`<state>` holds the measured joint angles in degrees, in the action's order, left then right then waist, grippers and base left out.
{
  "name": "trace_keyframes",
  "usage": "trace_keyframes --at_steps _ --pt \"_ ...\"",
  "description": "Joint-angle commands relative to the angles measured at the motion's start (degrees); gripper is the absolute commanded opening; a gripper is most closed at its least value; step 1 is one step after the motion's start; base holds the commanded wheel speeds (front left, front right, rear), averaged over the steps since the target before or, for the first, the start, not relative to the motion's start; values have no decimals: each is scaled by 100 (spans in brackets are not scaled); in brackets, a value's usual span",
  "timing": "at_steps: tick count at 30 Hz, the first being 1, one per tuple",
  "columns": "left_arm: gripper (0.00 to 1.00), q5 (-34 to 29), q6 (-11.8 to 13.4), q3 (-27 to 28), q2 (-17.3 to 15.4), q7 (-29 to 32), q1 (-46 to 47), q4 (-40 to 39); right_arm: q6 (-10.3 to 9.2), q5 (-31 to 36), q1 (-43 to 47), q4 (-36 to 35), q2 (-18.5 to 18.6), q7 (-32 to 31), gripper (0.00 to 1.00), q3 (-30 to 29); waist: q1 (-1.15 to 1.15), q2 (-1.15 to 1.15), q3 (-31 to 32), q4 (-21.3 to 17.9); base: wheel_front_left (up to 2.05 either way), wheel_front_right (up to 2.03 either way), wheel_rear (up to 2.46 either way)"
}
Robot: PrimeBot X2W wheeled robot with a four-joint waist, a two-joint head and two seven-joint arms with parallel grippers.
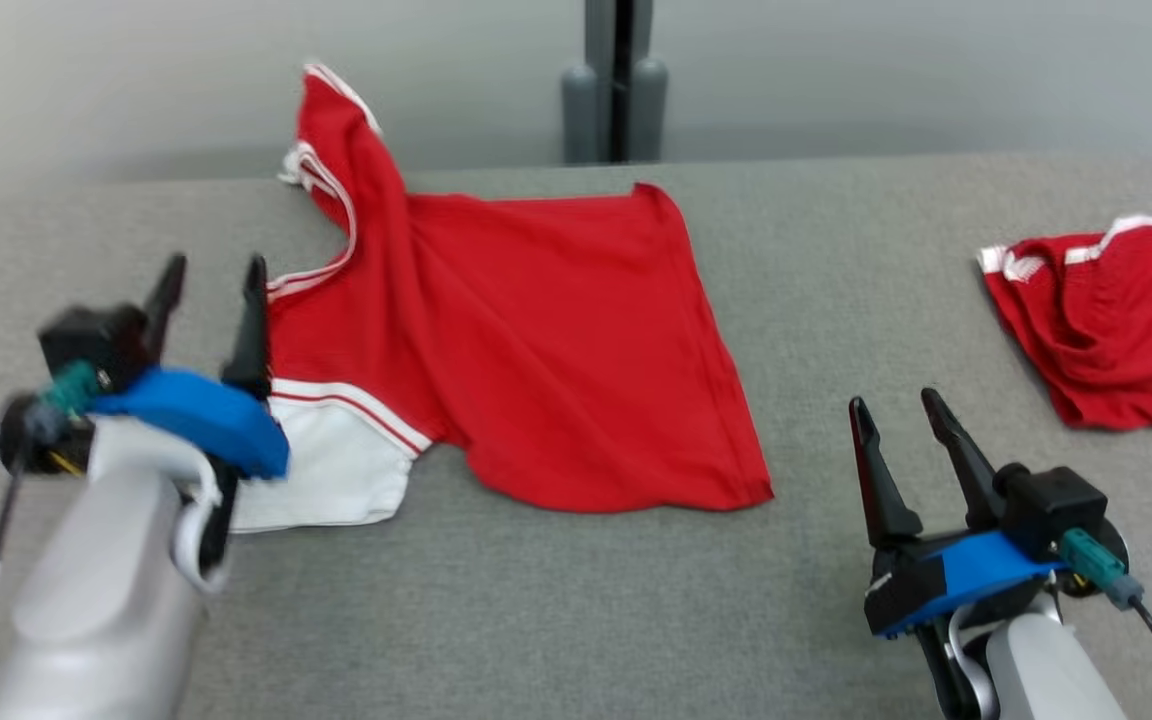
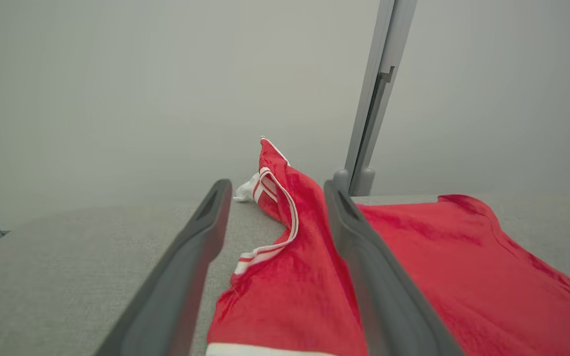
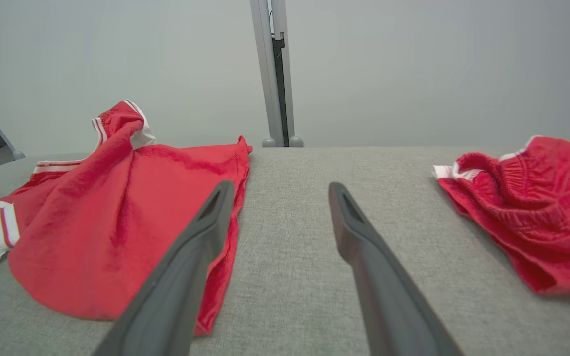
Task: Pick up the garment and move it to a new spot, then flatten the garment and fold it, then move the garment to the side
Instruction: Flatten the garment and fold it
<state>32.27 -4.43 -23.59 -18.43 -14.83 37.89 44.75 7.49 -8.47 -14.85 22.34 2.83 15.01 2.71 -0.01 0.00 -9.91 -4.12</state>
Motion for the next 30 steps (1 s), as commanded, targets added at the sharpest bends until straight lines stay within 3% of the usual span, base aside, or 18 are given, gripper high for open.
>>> trace_keyframes --at_steps 1,8,16,30 --pt "100 10 41 7 30 -29 -154 -106 1 47 94 26 13 22 100 -34 1 0 73 34 0 0 0" --pt "100 128 435 357 278 -39 -1832 -1440 1 101 420 223 12 21 100 -61 1 0 589 271 0 0 0" --pt "100 111 889 766 534 -42 -3334 -2674 1 -30 663 373 13 22 100 94 1 0 883 267 0 0 0" --pt "100 -40 1010 723 481 -10 -3875 -2899 1 -117 699 527 13 22 100 257 1 0 977 248 0 0 0"
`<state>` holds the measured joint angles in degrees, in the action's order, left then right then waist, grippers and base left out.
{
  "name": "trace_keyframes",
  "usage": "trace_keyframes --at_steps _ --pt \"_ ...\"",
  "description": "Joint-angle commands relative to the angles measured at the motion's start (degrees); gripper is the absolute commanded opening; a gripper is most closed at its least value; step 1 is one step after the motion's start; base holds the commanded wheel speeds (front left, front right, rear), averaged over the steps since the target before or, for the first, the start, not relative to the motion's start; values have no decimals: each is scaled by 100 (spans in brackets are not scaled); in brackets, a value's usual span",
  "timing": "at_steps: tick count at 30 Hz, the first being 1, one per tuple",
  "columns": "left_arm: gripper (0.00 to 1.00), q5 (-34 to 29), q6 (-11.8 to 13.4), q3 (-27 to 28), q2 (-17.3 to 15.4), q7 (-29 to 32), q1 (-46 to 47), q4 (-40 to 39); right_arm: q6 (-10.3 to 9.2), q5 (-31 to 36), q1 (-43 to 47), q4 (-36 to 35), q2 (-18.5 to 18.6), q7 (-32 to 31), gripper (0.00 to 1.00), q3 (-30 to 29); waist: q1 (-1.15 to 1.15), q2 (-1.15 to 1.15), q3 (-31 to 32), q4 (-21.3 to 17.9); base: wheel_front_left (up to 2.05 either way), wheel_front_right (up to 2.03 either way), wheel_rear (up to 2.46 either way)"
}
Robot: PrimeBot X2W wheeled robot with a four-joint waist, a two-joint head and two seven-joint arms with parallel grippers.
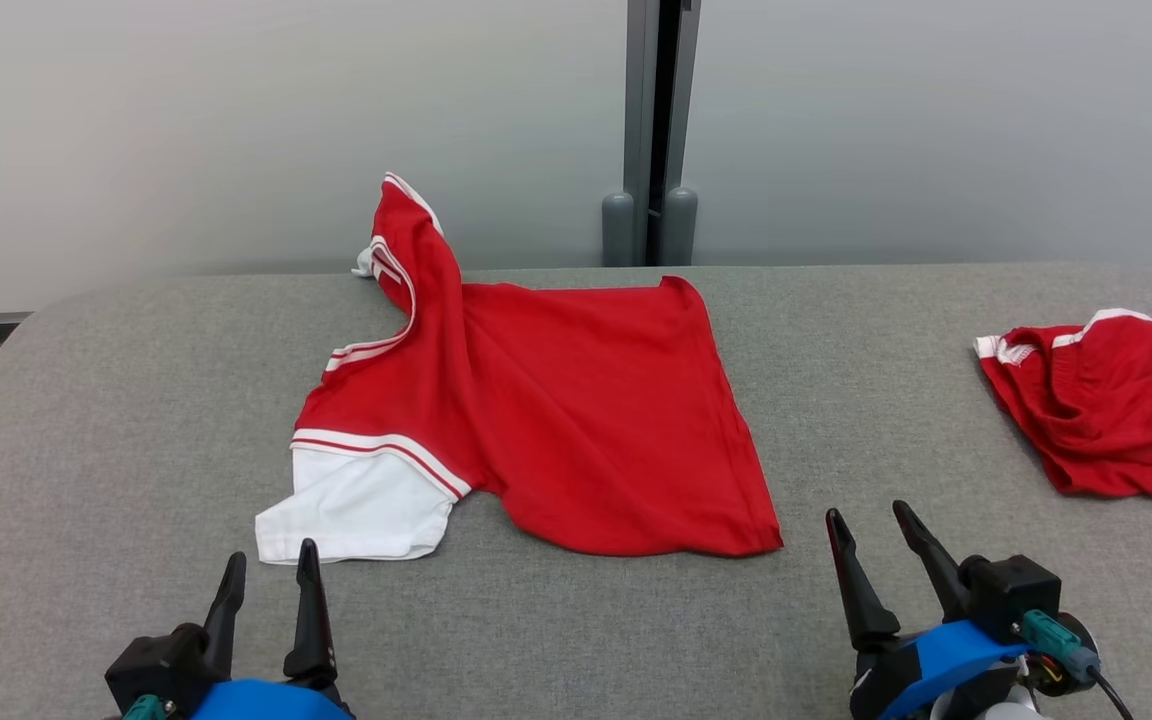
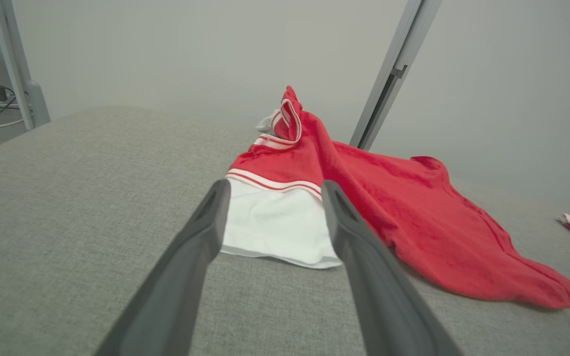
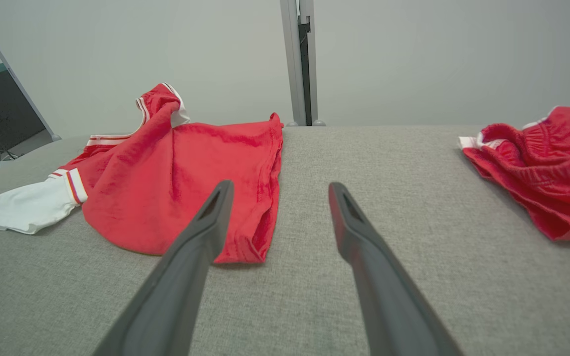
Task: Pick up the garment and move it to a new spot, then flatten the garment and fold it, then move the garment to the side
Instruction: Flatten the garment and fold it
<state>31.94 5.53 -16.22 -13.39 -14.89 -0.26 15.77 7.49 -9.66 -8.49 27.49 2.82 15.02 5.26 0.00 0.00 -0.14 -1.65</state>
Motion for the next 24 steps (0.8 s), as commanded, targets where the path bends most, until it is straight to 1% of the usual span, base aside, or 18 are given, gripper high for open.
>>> trace_keyframes --at_steps 1,11,15,18,24 --pt "100 -2 15 -21 -20 -1 -66 2 1 8 61 19 14 21 100 1 0 0 5 0 0 0 0" --pt "100 35 10 -78 3 9 -74 51 1 60 94 13 14 21 100 1 0 0 16 -3 0 0 0" --pt "100 66 35 -43 -65 88 32 118 1 107 48 -9 14 21 100 7 0 0 -49 -12 0 0 0" --pt "100 145 2 23 -167 285 251 277 1 152 -26 -11 13 21 100 26 0 0 -154 -14 0 0 0" --pt "100 429 -36 222 -330 816 832 1047 1 187 -260 2 14 1 100 194 0 0 -501 -90 0 0 0"
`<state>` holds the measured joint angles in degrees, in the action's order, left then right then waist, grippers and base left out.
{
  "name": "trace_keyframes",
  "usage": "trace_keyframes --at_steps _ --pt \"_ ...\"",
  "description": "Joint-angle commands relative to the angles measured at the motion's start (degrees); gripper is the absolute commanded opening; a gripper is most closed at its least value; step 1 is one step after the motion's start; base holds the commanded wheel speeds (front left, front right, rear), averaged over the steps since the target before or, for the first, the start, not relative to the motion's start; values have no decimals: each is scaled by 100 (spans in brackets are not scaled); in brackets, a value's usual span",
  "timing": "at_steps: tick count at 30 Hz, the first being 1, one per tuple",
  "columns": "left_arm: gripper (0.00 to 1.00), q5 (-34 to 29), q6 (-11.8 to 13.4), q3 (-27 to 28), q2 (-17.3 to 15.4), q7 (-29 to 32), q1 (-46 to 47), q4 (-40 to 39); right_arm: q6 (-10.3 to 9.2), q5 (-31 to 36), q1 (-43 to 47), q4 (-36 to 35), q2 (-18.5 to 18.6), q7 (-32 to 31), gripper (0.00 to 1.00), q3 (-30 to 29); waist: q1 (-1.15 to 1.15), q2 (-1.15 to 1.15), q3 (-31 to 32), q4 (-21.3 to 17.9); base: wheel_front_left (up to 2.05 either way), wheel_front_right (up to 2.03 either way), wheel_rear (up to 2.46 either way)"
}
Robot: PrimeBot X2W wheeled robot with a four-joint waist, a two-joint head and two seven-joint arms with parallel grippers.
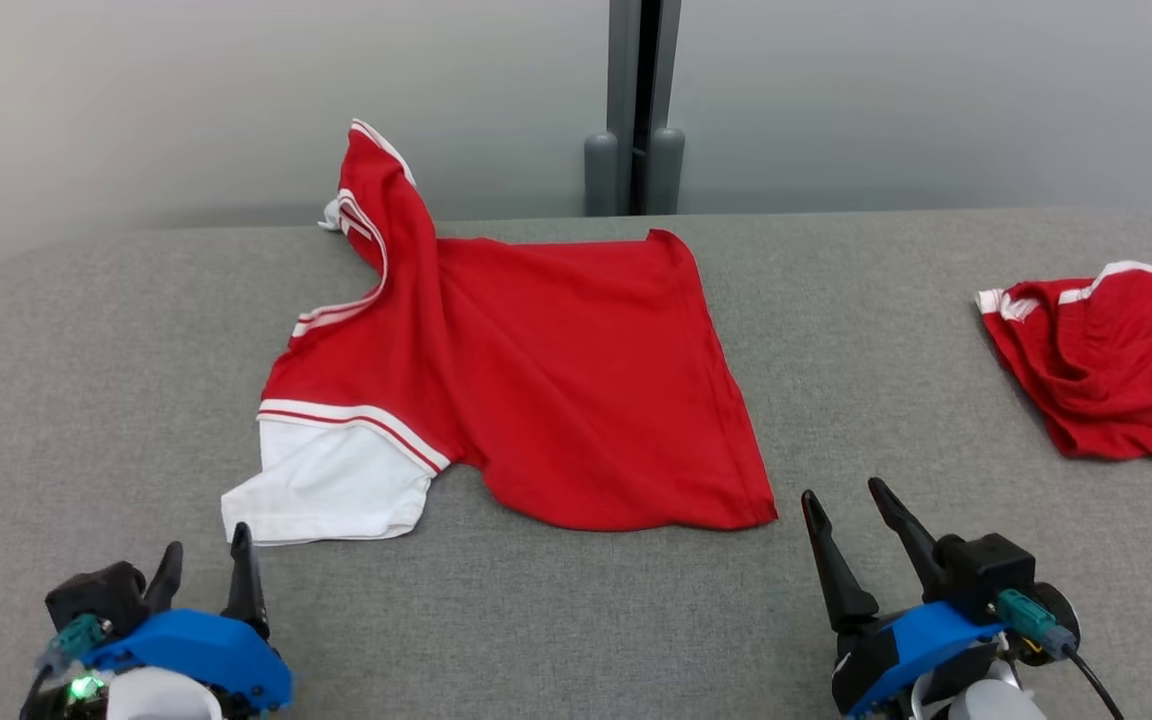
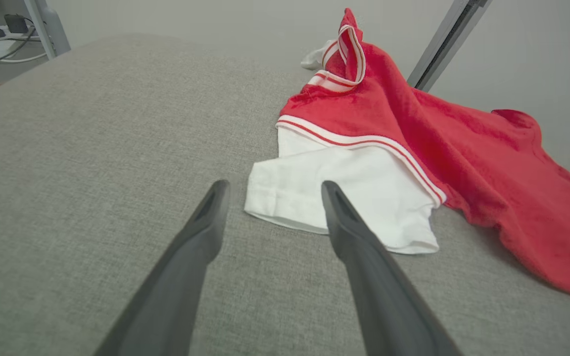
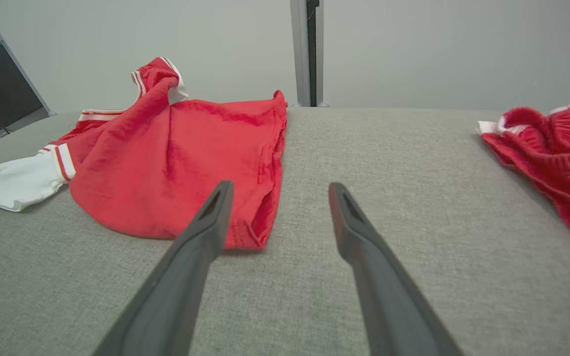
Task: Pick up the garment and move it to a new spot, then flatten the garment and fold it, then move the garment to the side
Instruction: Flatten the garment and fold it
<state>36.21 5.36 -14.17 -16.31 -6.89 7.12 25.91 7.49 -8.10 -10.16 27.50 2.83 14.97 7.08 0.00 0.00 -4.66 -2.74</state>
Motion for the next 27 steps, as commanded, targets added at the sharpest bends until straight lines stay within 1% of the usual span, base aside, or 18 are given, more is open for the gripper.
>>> trace_keyframes --at_steps 1,7,10,14,15,16,17,18,19,24,27 --pt "100 32 -17 35 -46 64 207 168 1 36 -128 1 12 -1 100 45 0 0 -110 2 0 0 0" --pt "100 279 -128 152 3 334 875 1097 1 111 -337 -16 12 -36 100 138 0 0 -480 -91 0 0 0" --pt "100 240 -191 97 -24 402 1099 1418 1 122 -394 -25 12 -39 100 150 0 0 -567 -116 0 0 0" --pt "100 224 -445 -112 7 603 1235 1725 1 144 -427 -34 12 -51 100 167 0 0 -610 -125 0 0 0" --pt "95 204 -512 -167 25 647 1261 1767 1 152 -437 -30 12 -52 100 165 0 0 -614 -118 0 0 0" --pt "48 198 -569 -212 30 661 1281 1793 1 178 -455 -23 12 -68 100 169 0 0 -618 -109 0 0 0" --pt "26 182 -615 -249 43 644 1305 1807 1 193 -487 -5 12 -76 100 165 0 0 -621 -98 0 0 0" --pt "26 182 -615 -249 43 644 1305 1807 1 193 -487 -5 12 -76 100 165 0 0 -621 -98 0 0 0" --pt "0 162 -639 -279 56 605 1331 1814 1 202 -514 10 12 -102 100 162 0 0 -617 -85 0 0 0" --pt "0 61 -621 -310 97 265 1461 1823 1 175 -674 168 10 -341 100 244 0 0 -584 6 0 0 0" --pt "0 24 -598 -322 155 22 1500 1792 1 157 -760 410 15 -699 100 325 0 0 -560 77 0 0 0"
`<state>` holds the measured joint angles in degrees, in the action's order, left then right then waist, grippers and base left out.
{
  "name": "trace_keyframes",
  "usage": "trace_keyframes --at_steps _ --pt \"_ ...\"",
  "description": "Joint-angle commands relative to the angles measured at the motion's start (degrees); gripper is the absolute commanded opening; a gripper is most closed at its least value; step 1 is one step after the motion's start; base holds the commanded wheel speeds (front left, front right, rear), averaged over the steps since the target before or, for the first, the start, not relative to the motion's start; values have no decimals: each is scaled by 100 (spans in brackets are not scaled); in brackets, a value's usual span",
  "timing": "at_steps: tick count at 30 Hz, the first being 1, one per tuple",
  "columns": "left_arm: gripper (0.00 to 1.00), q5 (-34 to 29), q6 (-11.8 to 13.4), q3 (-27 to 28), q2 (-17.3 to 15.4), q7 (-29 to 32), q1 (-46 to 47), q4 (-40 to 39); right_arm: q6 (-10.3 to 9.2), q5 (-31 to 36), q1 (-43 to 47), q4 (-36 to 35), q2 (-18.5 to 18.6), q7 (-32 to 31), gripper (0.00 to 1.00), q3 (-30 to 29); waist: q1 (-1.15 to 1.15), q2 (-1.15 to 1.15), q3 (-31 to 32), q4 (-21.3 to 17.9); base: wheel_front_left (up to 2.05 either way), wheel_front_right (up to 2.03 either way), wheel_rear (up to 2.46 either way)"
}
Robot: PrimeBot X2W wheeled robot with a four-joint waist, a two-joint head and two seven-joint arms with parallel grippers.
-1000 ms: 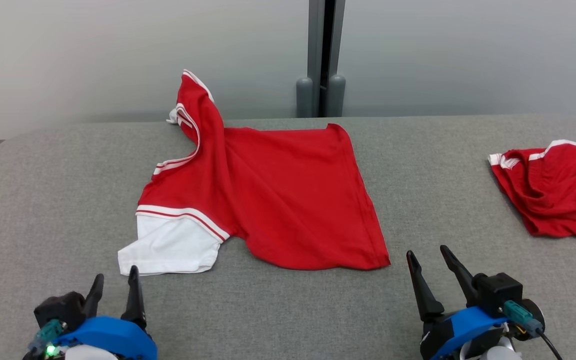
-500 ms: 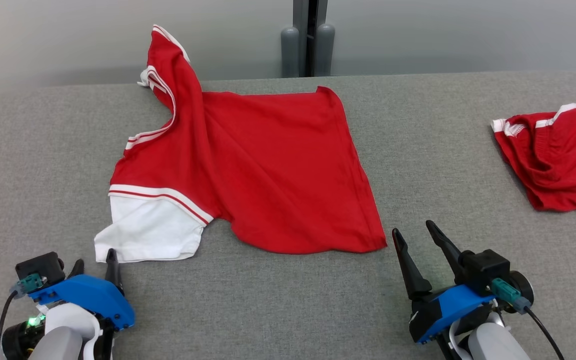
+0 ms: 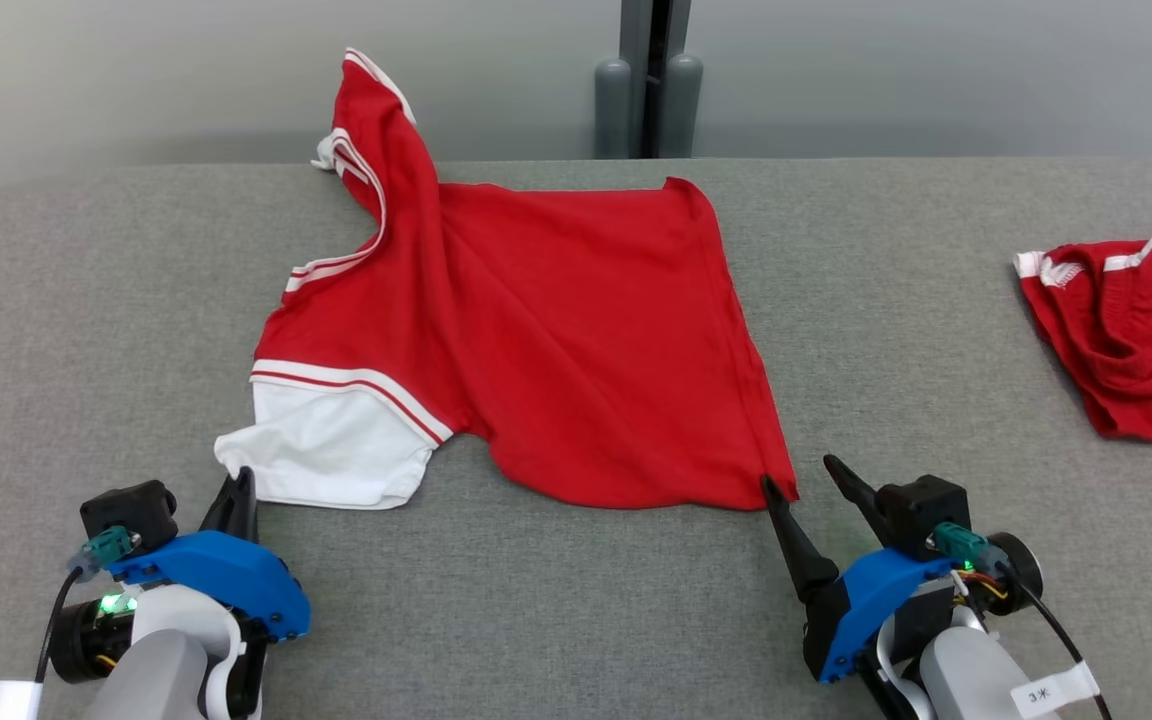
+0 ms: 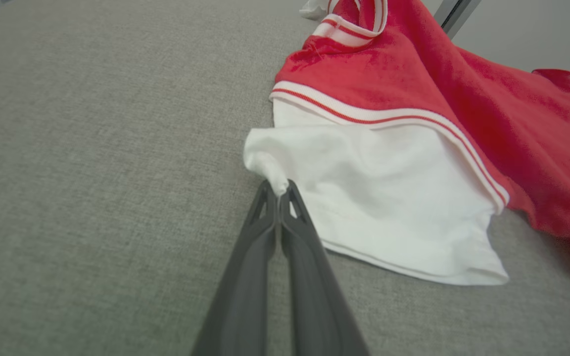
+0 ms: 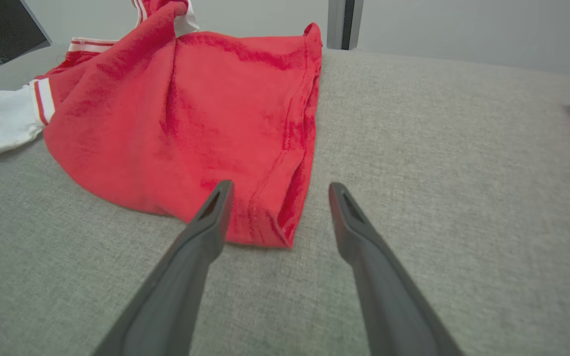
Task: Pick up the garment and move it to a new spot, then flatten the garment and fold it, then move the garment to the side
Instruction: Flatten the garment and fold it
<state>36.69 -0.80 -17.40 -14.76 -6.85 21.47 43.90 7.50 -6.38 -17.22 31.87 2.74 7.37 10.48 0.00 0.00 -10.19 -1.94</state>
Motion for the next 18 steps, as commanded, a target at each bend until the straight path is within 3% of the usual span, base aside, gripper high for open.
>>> trace_keyframes --at_steps 1,6,7,8,9,18 --pt "0 -46 24 -3 9 -66 81 -28 -1 12 -89 40 28 -50 100 -25 0 0 -5 25 0 0 0" --pt "0 -93 61 7 20 -393 52 -140 -1 -36 -177 347 23 -455 100 -97 0 0 10 112 0 0 0" --pt "0 -96 75 16 20 -443 30 -171 -1 -79 -178 388 23 -469 95 -97 0 0 13 125 0 0 0" --pt "0 -87 83 38 22 -491 2 -204 -1 -122 -180 428 21 -489 62 -77 0 0 15 136 0 0 0" --pt "0 -73 87 59 28 -531 -28 -237 -1 -145 -191 473 22 -501 46 -70 0 0 15 144 0 0 0" --pt "0 -95 151 109 2 -704 -249 -570 -1 -365 -393 795 22 -471 11 78 0 0 -5 147 0 0 0"
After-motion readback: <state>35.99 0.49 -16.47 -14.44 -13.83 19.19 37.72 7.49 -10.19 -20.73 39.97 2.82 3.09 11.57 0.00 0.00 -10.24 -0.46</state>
